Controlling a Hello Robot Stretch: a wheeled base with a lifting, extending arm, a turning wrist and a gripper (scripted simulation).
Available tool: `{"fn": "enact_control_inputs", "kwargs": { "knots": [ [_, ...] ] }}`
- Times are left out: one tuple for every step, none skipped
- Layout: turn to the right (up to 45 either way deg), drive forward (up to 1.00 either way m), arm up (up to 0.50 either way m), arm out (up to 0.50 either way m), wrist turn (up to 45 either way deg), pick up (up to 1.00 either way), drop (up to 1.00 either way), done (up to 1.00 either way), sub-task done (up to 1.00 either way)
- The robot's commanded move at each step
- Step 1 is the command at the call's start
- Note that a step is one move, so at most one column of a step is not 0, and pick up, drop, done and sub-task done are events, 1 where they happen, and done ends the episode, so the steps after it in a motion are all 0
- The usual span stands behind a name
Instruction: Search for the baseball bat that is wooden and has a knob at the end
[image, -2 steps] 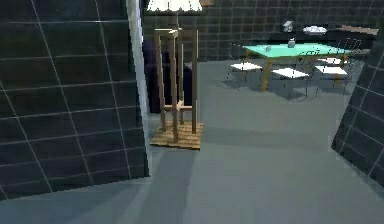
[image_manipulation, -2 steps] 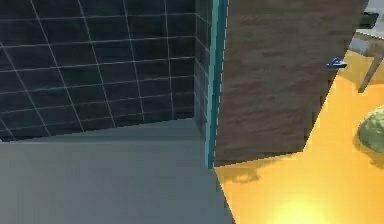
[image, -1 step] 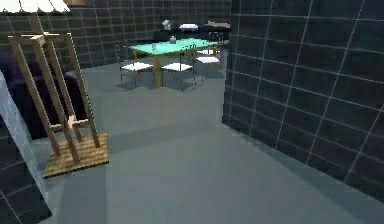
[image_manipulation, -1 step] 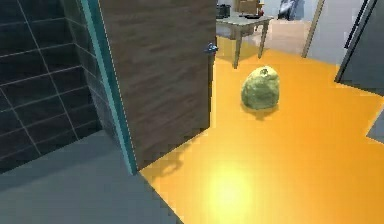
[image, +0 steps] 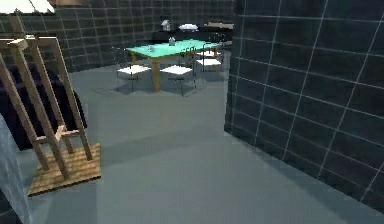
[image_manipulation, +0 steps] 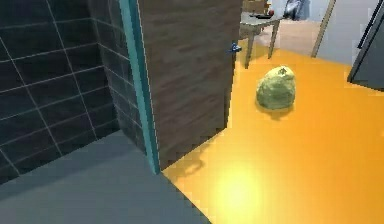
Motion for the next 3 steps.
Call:
{"fn": "enact_control_inputs", "kwargs": {
  "knots": [
    [-3.0, 0.0, 0.0, 0.0, 0.0, 0.0, 0.0, 0.0, 0.0],
    [0.0, 1.0, 0.0, 0.0, 0.0, 0.0, 0.0, 0.0, 0.0],
    [0.0, 0.9, 0.0, 0.0, 0.0, 0.0, 0.0, 0.0, 0.0]
  ]
}}
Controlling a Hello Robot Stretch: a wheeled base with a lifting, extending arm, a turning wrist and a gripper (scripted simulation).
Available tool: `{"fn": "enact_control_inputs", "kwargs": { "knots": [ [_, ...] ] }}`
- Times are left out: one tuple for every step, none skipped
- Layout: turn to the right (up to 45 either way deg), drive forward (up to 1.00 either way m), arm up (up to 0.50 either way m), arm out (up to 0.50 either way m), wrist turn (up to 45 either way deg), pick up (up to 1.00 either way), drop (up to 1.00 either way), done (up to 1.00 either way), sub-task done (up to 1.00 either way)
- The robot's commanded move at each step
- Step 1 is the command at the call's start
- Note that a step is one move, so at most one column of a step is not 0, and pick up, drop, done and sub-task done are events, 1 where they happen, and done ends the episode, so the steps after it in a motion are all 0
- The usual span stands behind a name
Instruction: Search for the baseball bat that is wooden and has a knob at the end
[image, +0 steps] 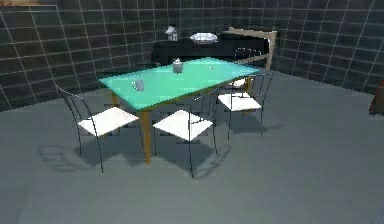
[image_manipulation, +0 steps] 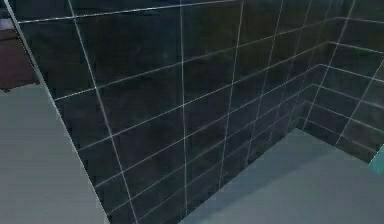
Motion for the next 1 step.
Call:
{"fn": "enact_control_inputs", "kwargs": {
  "knots": [
    [0.0, 0.5, 0.0, 0.0, 0.0, 0.0, 0.0, 0.0, 0.0]
  ]
}}
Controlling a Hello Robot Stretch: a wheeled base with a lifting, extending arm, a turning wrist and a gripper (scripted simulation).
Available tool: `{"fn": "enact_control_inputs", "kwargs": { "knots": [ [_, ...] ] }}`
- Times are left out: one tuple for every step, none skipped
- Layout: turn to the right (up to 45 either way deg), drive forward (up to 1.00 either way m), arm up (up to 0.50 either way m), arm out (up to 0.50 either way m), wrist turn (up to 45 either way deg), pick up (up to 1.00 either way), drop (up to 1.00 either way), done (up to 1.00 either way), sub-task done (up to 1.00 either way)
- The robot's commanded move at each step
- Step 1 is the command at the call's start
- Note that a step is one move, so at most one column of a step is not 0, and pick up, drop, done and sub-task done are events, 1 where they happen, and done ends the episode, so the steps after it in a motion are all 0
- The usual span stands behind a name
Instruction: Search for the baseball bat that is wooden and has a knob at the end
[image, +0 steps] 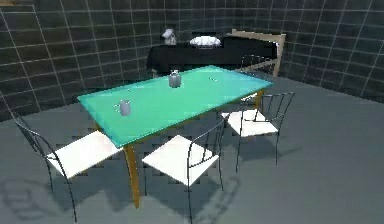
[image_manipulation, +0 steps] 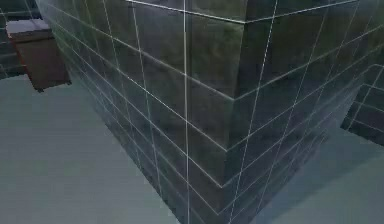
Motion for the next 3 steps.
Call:
{"fn": "enact_control_inputs", "kwargs": {
  "knots": [
    [36.0, 0.0, 0.0, 0.0, 0.0, 0.0, 0.0, 0.0, 0.0],
    [0.0, 1.0, 0.0, 0.0, 0.0, 0.0, 0.0, 0.0, 0.0],
    [3.0, 0.0, 0.0, 0.0, 0.0, 0.0, 0.0, 0.0, 0.0]
  ]
}}
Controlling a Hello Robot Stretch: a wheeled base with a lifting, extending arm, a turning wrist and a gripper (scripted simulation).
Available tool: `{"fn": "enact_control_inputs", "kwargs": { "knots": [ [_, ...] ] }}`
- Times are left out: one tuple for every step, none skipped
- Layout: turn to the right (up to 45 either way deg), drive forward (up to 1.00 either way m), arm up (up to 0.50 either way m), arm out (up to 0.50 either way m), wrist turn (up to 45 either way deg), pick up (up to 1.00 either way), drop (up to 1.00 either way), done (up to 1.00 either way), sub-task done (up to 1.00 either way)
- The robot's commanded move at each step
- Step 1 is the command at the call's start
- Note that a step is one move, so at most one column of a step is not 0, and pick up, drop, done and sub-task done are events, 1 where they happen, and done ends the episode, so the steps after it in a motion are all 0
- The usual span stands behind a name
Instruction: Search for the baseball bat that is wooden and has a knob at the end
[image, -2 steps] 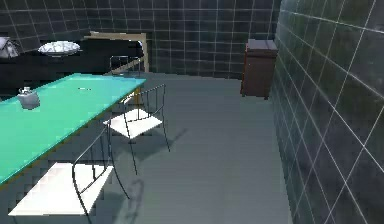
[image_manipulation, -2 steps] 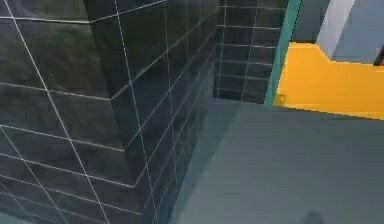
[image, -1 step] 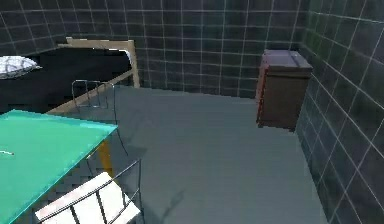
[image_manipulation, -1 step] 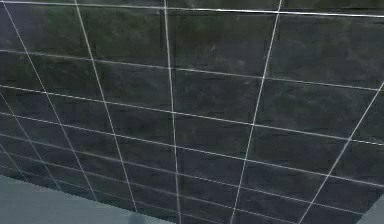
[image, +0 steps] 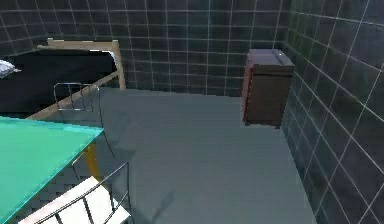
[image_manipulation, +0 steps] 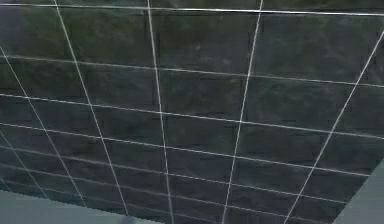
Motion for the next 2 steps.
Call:
{"fn": "enact_control_inputs", "kwargs": {
  "knots": [
    [0.0, 0.95, 0.0, 0.0, 0.0, 0.0, 0.0, 0.0, 0.0],
    [-24.0, 0.0, 0.0, 0.0, 0.0, 0.0, 0.0, 0.0, 0.0]
  ]
}}
